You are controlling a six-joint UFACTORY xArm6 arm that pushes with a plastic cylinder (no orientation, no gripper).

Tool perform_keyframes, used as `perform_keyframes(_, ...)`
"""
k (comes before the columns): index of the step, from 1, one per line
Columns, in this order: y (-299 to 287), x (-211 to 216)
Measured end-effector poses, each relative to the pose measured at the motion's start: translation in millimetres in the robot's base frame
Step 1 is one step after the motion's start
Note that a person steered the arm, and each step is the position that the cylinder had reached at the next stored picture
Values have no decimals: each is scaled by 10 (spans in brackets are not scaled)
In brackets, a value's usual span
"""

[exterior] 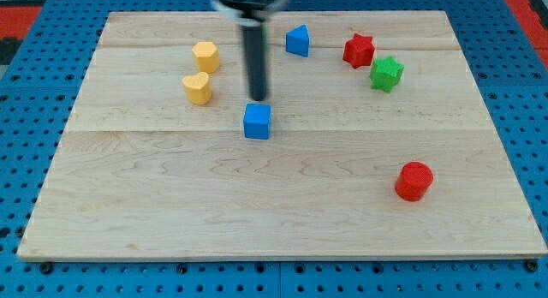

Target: Place the red circle right to the cube

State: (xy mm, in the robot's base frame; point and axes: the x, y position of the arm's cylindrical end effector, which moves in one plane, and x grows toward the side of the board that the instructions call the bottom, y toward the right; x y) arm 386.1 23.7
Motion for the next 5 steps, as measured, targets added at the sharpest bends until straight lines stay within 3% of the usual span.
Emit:
perform_keyframes(1, 1286, 229)
perform_keyframes(2, 2083, 956)
perform_keyframes(3, 2032, 1668)
perform_keyframes(4, 1302, 1598)
perform_keyframes(5, 1301, 1178)
